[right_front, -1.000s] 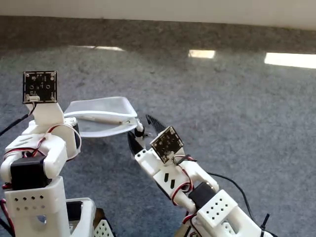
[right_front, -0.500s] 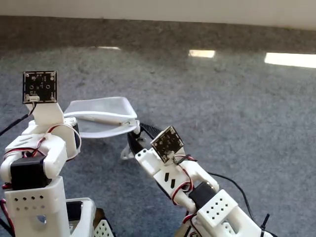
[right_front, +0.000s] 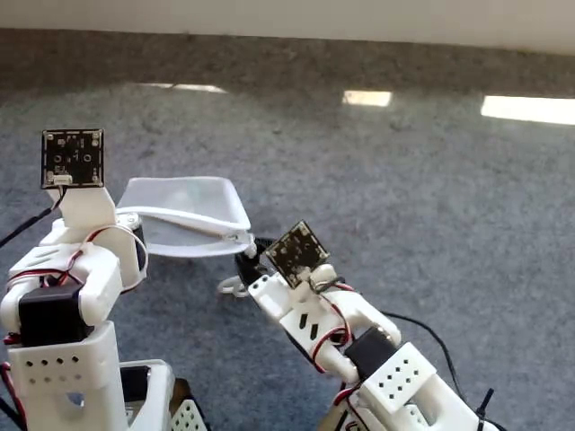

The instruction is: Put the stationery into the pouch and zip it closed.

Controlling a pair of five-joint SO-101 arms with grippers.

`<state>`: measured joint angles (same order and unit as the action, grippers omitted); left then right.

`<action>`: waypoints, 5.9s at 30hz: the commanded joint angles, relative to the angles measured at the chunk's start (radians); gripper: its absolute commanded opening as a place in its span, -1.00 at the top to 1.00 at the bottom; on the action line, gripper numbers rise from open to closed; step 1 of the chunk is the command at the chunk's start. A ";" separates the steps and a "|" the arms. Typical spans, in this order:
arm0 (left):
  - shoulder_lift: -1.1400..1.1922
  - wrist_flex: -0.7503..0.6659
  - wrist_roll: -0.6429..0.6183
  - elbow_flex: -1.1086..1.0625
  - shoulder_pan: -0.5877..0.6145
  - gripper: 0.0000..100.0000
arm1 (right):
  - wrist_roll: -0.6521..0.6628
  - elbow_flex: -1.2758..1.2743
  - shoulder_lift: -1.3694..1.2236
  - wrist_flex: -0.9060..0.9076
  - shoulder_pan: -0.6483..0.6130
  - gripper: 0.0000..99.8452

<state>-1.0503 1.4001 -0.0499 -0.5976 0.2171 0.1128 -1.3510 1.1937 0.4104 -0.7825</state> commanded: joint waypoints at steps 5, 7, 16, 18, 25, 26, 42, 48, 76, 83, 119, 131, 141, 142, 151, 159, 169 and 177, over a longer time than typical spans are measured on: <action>-0.021 -0.005 -0.043 0.021 0.081 0.50 | 0.106 0.199 0.007 0.332 -0.041 0.99; -0.021 -0.038 -0.043 0.021 0.076 0.51 | 0.107 0.203 0.033 0.358 -0.067 0.99; -0.021 -0.193 -0.043 0.018 -0.091 0.51 | 0.190 0.156 0.337 0.455 -0.213 0.99; -0.021 -0.235 -0.041 0.019 -0.134 0.51 | 0.203 0.128 0.390 0.460 -0.240 0.99; -0.021 -0.358 0.091 0.013 -0.357 0.51 | 0.218 0.081 0.475 0.472 -0.320 0.99; -0.021 -0.361 0.112 0.013 -0.400 0.51 | 0.218 0.081 0.479 0.472 -0.320 0.99; -0.022 -0.359 0.155 0.019 -0.521 0.51 | 0.213 0.084 0.587 0.478 -0.285 0.99; -0.024 -0.252 0.124 0.130 -0.601 0.51 | 0.212 0.087 0.591 0.478 -0.226 0.99; -0.024 0.207 0.333 0.308 -0.707 0.51 | 0.281 0.412 0.591 0.789 0.168 0.99; -0.022 0.209 0.334 0.305 -0.831 0.51 | 0.281 0.509 0.593 0.897 0.191 0.99; -0.019 -0.361 0.143 -0.137 -0.915 0.68 | 0.218 0.604 0.595 0.961 0.285 0.99; -0.024 -0.520 0.098 -0.260 -0.932 0.89 | 0.157 0.607 0.595 0.944 0.286 0.99; -0.024 -0.516 0.094 -0.266 -0.906 0.99 | -0.006 0.567 0.588 0.769 0.458 0.99; -0.024 -0.516 0.094 -0.266 -0.894 0.99 | -0.020 0.536 0.591 0.733 0.479 0.99; -0.024 -0.494 0.095 -0.268 -0.852 0.99 | -0.127 0.311 0.584 0.407 0.608 0.99; -0.177 -0.497 0.094 -0.346 -0.851 0.99 | -0.129 0.243 0.581 0.295 0.676 0.99; -0.323 -0.460 0.097 -0.386 -0.777 0.99 | -0.094 0.208 0.579 0.265 0.677 0.99; -0.331 -0.425 0.097 -0.386 -0.771 0.99 | -0.080 0.168 0.579 0.179 0.739 0.99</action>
<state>-1.3541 0.9429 0.0560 -0.9874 -0.5961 0.0207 -1.1853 1.7814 0.6498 -0.1212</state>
